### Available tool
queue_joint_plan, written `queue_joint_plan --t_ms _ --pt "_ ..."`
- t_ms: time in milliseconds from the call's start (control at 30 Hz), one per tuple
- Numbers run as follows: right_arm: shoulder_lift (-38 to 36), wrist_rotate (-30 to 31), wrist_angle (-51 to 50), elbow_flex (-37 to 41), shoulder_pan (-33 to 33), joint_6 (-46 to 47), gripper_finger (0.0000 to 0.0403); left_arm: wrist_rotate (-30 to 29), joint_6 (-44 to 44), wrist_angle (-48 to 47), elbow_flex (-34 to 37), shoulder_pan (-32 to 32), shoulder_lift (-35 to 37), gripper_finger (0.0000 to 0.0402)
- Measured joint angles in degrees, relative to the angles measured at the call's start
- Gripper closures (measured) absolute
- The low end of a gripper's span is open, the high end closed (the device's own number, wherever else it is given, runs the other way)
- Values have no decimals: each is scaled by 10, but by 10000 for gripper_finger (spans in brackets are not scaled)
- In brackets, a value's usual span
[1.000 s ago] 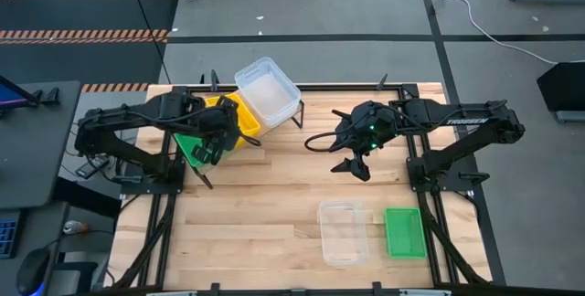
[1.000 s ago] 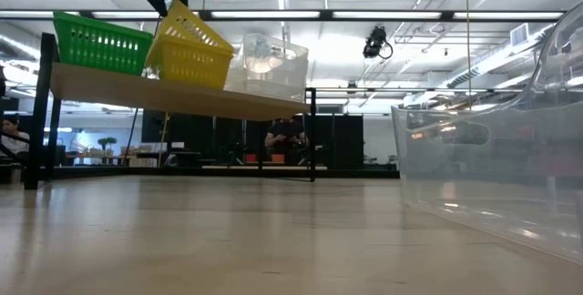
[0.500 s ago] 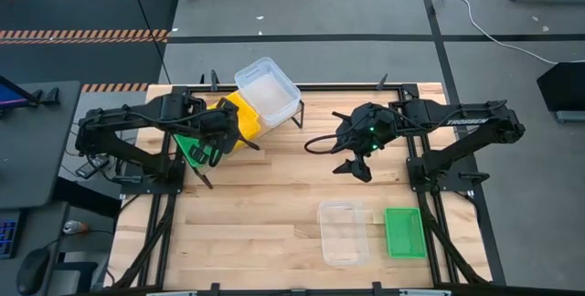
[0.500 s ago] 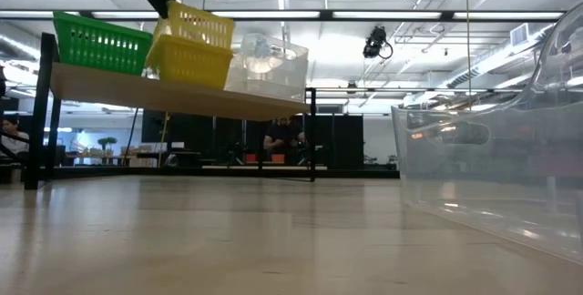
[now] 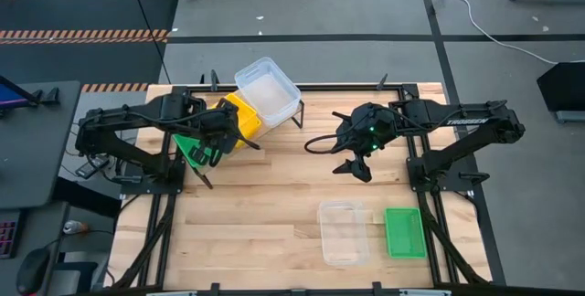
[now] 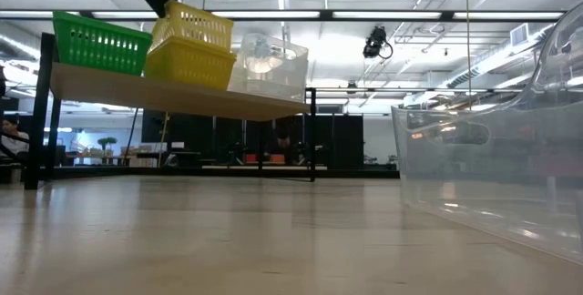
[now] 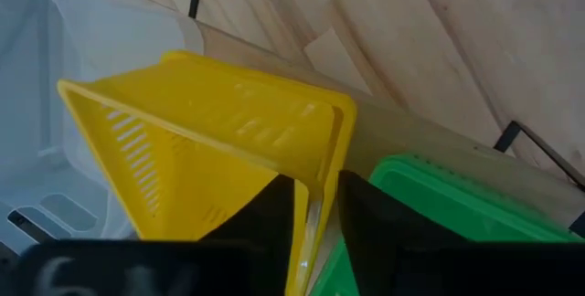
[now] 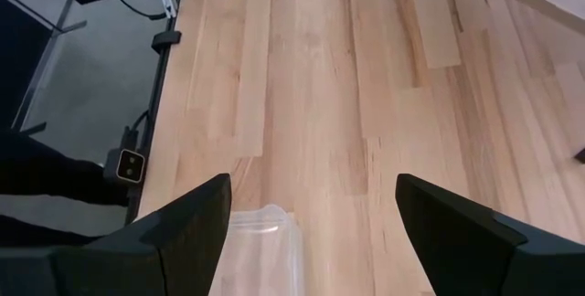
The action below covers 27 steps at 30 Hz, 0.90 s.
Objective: Stack baskets on shelf by color
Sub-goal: Stack the yellow bin on top of the other yellow bin on the shelf
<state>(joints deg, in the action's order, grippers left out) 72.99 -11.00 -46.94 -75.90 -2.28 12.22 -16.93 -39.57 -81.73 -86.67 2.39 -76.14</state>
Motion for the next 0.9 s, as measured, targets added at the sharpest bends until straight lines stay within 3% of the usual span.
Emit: queue_joint_plan --t_ms 367,667,767,900 --pt "0 0 0 0 0 2 89 -10 35 54 -1 -29 0 283" --pt "0 0 0 0 0 1 89 -10 167 47 -66 -34 0 276" --pt "0 0 0 0 0 1 89 -10 263 51 -97 -34 0 271" --pt "0 0 0 0 0 2 89 -9 503 97 -113 -22 1 262"
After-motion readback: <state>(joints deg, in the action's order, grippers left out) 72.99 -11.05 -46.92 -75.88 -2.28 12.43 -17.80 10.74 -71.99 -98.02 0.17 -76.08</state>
